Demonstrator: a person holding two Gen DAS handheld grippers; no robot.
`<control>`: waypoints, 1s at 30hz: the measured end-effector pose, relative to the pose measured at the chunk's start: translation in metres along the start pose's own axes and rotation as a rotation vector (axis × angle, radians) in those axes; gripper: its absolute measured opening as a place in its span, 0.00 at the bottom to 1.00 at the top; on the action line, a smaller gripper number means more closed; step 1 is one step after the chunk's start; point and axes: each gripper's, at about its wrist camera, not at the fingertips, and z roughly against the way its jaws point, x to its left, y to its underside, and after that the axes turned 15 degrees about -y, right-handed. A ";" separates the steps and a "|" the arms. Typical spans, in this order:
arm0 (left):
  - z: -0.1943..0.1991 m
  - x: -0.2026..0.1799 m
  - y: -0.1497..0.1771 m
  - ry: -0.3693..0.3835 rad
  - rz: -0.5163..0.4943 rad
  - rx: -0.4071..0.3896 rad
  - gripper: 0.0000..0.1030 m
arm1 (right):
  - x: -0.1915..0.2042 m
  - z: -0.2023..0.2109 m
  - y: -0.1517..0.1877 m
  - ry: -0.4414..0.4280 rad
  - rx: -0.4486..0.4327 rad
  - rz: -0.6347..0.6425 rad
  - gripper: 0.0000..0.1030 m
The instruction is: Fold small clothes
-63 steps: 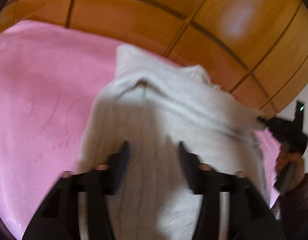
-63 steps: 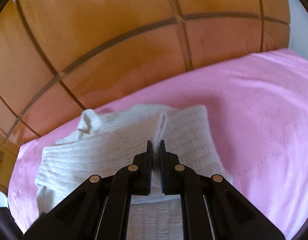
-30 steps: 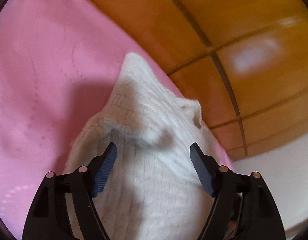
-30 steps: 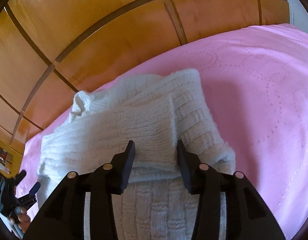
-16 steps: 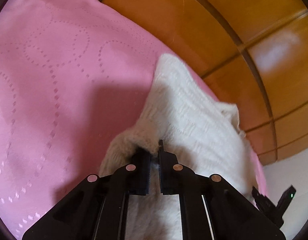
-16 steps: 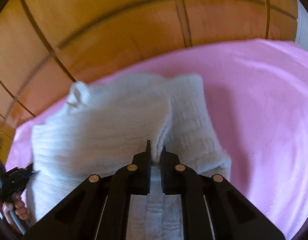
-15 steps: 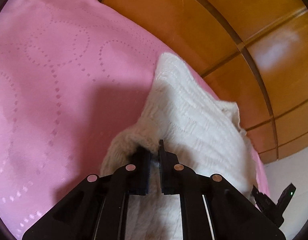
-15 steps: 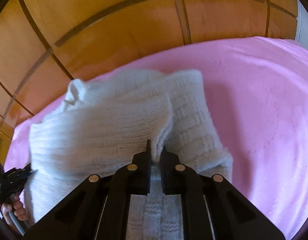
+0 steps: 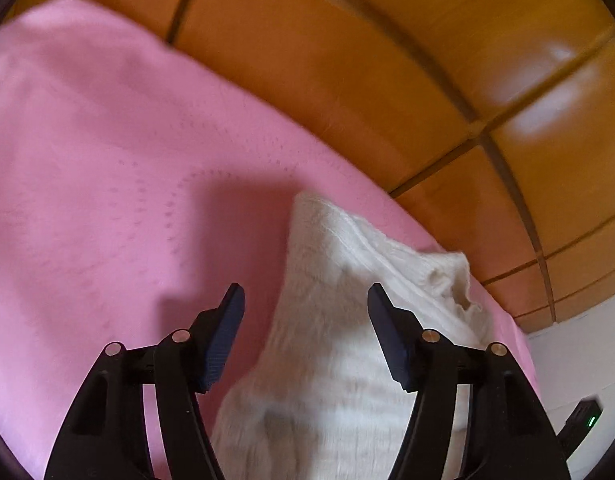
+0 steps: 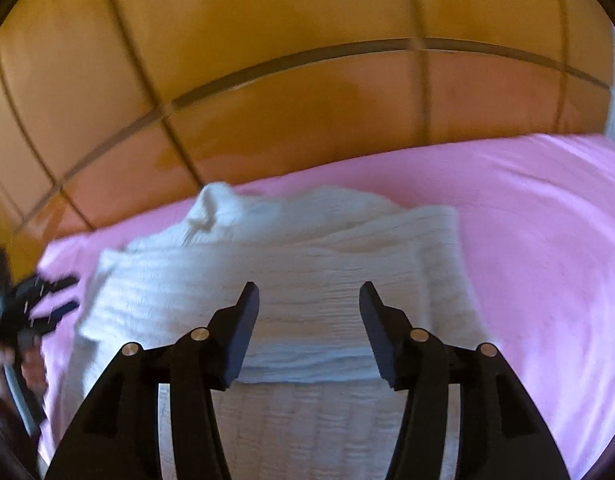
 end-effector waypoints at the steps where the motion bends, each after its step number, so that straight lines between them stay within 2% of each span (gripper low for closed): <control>1: -0.006 0.002 -0.003 0.000 0.021 0.018 0.60 | 0.002 -0.005 0.000 0.000 0.009 0.011 0.52; 2: -0.011 0.004 -0.006 0.017 0.030 0.034 0.57 | 0.003 -0.011 0.001 -0.002 0.022 0.014 0.53; 3: -0.017 0.002 -0.009 0.033 0.031 0.048 0.39 | 0.003 -0.016 0.000 0.000 0.031 0.014 0.53; 4: -0.021 0.001 -0.010 0.007 0.023 0.047 0.26 | 0.002 -0.022 0.000 0.004 0.039 0.012 0.53; 6: -0.023 -0.006 -0.006 -0.063 -0.029 0.005 0.24 | -0.002 -0.033 0.000 0.022 0.057 0.007 0.53; 9: -0.025 -0.023 0.013 -0.216 -0.189 -0.115 0.24 | -0.005 -0.053 0.008 0.052 0.105 0.000 0.55; 11: -0.023 -0.034 0.024 -0.299 -0.260 -0.185 0.24 | 0.001 -0.060 0.015 0.093 0.086 0.051 0.58; 12: -0.022 -0.037 0.025 -0.323 -0.267 -0.195 0.26 | 0.004 -0.062 0.016 0.105 0.087 0.067 0.61; 13: -0.020 -0.039 0.026 -0.364 -0.263 -0.210 0.32 | 0.004 -0.063 0.016 0.115 0.085 0.075 0.61; 15: -0.011 -0.034 0.029 -0.422 -0.249 -0.242 0.36 | 0.002 -0.064 0.017 0.114 0.078 0.073 0.62; 19: 0.021 -0.040 0.048 -0.409 -0.285 -0.312 0.37 | 0.002 -0.064 0.017 0.112 0.070 0.072 0.63; 20: 0.030 -0.040 0.055 -0.393 -0.290 -0.329 0.41 | 0.002 -0.064 0.017 0.113 0.069 0.073 0.64; 21: 0.039 -0.041 0.060 -0.378 -0.293 -0.345 0.53 | 0.002 -0.064 0.017 0.113 0.068 0.073 0.64; 22: 0.050 -0.041 0.067 -0.363 -0.298 -0.368 0.58 | 0.002 -0.064 0.017 0.113 0.068 0.074 0.65; 26: 0.073 -0.049 0.083 -0.323 -0.319 -0.394 0.58 | 0.004 -0.063 0.016 0.120 0.065 0.075 0.67; 28: 0.082 -0.048 0.091 -0.307 -0.322 -0.401 0.58 | 0.007 -0.060 0.015 0.135 0.071 0.074 0.72; 30: 0.090 -0.049 0.099 -0.297 -0.332 -0.410 0.58 | 0.012 -0.052 0.013 0.129 0.067 0.068 0.80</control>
